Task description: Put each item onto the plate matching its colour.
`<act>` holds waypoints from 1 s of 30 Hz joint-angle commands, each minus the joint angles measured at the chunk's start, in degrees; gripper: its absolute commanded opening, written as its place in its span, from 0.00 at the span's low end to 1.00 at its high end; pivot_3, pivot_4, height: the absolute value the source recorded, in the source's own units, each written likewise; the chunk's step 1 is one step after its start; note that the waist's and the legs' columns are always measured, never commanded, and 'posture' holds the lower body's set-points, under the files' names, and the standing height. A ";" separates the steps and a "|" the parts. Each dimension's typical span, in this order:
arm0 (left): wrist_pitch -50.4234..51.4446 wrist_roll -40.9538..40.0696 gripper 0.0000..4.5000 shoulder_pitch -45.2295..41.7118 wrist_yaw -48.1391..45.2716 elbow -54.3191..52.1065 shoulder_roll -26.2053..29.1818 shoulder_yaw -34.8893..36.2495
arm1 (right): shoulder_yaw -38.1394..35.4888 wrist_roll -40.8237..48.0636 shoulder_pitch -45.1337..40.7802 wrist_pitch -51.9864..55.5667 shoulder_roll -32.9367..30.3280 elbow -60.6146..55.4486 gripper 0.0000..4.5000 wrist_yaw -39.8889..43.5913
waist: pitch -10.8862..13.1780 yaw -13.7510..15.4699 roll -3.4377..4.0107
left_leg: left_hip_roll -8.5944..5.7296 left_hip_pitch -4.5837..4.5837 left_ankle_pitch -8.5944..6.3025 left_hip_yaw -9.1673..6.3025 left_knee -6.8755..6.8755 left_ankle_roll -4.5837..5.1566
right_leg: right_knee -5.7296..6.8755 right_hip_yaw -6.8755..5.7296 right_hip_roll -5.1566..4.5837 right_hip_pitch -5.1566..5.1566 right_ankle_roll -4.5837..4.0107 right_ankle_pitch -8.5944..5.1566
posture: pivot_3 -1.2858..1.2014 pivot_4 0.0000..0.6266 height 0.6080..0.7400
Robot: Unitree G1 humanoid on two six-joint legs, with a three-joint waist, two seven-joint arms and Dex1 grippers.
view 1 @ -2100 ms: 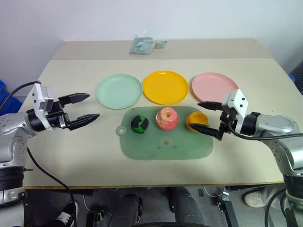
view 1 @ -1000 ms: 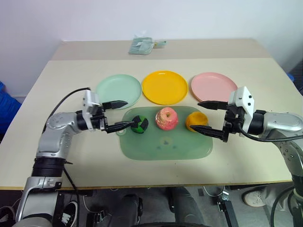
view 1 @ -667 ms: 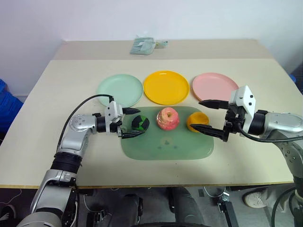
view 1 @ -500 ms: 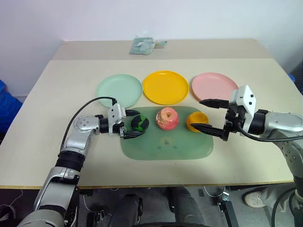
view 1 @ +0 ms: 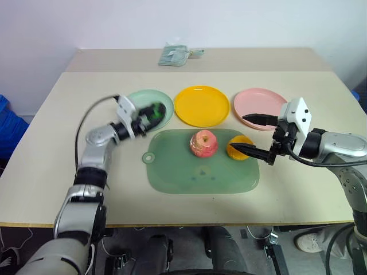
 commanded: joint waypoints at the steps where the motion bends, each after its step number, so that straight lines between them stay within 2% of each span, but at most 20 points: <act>1: 1.65 -0.11 0.61 -5.09 16.01 7.88 -0.56 5.42 | -0.43 0.50 -1.97 -0.26 0.49 -0.36 1.00 -0.71 | 0.00 0.01 0.00 | 0.00 0.00 0.00 0.01 -0.01 0.00 | 0.00 0.00 0.01 0.00 0.00 0.00 | 0.52 0.24 1.00; 3: 3.04 -1.01 0.61 -7.28 19.41 11.05 -1.16 7.24 | -0.36 0.78 -2.35 0.13 0.52 -0.25 1.00 -0.69 | 0.00 0.10 0.00 | -0.02 0.00 0.00 0.02 -0.03 0.00 | -0.01 0.01 0.00 0.00 0.00 0.00 | 0.52 0.24 1.00; 6: 3.69 0.20 0.61 -7.90 17.01 10.68 -1.82 5.73 | -0.55 0.81 -2.42 0.23 0.36 -0.45 1.00 -0.71 | 0.00 0.47 0.00 | -0.04 -0.03 -0.01 0.02 -0.03 0.02 | -0.03 0.01 -0.01 -0.01 0.00 0.00 | 0.52 0.24 1.00; 9: 4.33 1.30 0.81 -7.62 16.22 9.84 -1.90 4.61 | -0.85 0.61 -2.01 0.29 0.09 -0.88 1.00 -0.89 | 0.00 0.92 -0.02 | -0.05 -0.06 0.00 0.00 -0.02 0.01 | -0.03 -0.01 -0.01 -0.01 0.00 0.00 | 0.52 0.24 1.00; 10: 4.38 0.89 0.92 -7.48 16.01 9.38 -2.06 4.92 | -0.91 0.61 -1.90 0.34 0.06 -1.03 1.00 -0.97 | 0.00 0.89 -0.01 | -0.05 -0.06 -0.01 0.00 -0.02 0.01 | -0.03 -0.01 -0.02 -0.01 0.00 0.00 | 0.52 0.24 1.00; 11: 4.13 1.45 0.99 -7.16 15.31 8.70 -1.77 4.32 | -0.91 0.65 -1.79 0.44 0.10 -1.25 1.00 -1.08 | 0.00 0.83 -0.01 | -0.05 -0.05 -0.01 0.01 -0.02 0.01 | -0.03 -0.01 -0.02 -0.01 0.00 0.00 | 0.52 0.24 1.00; 15: 4.71 0.56 0.99 -5.21 9.52 3.82 -1.20 3.35 | -0.68 0.80 -1.52 0.78 0.30 -1.93 1.00 -1.41 | 0.00 0.79 -0.01 | -0.04 -0.04 0.00 0.00 -0.03 0.00 | -0.01 0.00 -0.01 -0.01 0.00 0.00 | 0.52 0.24 1.00; 18: 9.92 -5.82 0.99 -3.20 -0.84 -4.46 -0.55 4.40 | 0.18 1.45 -2.12 1.84 0.64 -2.09 1.00 -1.45 | 0.00 0.69 -0.01 | -0.03 -0.04 0.00 0.01 -0.02 0.00 | 0.00 0.00 -0.01 -0.01 0.00 0.00 | 0.52 0.24 1.00; 21: 14.44 -8.76 0.99 0.77 -11.12 -13.46 2.62 2.39 | 4.74 0.29 -4.86 5.20 1.89 -1.05 1.00 -3.15 | 0.00 0.10 -0.01 | -0.01 -0.03 0.00 0.01 -0.02 0.00 | 0.02 0.00 0.00 -0.01 0.00 0.00 | 0.52 0.24 1.00; 25: 17.80 -10.95 0.99 7.75 -24.27 -23.61 8.26 -0.84 | 8.39 1.28 -11.33 10.29 7.99 2.60 1.00 -7.43 | -0.01 -1.11 0.02 | 0.03 0.01 0.03 -0.01 -0.04 -0.05 | 0.04 0.01 0.02 -0.02 0.00 0.00 | 0.52 0.24 1.00; 27: 19.40 -12.74 0.99 11.85 -30.29 -28.60 11.83 -1.50 | 12.63 -0.59 -14.34 12.34 12.81 4.39 1.00 -10.48 | -0.03 -1.20 0.05 | 0.03 0.03 0.04 0.01 -0.11 -0.08 | 0.06 0.05 0.03 -0.05 0.00 0.00 | 0.52 0.24 1.00; 30: 22.65 -15.73 0.99 14.76 -33.83 -32.87 14.24 -0.85 | 16.27 -3.63 -15.97 12.93 15.34 6.04 1.00 -12.13 | -0.03 -0.64 0.04 | 0.08 -0.11 0.08 -0.02 -0.15 -0.15 | 0.11 0.03 0.07 -0.25 -0.01 0.00 | 0.52 0.24 1.00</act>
